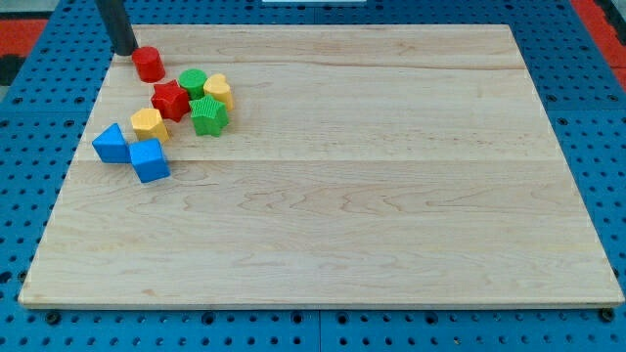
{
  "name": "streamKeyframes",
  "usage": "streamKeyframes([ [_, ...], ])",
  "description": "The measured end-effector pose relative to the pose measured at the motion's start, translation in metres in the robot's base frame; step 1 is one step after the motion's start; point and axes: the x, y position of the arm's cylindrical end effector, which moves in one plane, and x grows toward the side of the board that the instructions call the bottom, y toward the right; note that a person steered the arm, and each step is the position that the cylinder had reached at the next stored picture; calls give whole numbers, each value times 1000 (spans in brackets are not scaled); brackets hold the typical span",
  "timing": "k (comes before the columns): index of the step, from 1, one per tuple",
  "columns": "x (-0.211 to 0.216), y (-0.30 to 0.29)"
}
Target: Move the red circle to the center of the board
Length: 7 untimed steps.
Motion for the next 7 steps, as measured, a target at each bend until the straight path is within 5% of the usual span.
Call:
streamKeyframes([
  [1, 5, -36],
  [3, 45, -10],
  [4, 45, 35],
  [5, 27, 2],
  [7, 35, 168],
])
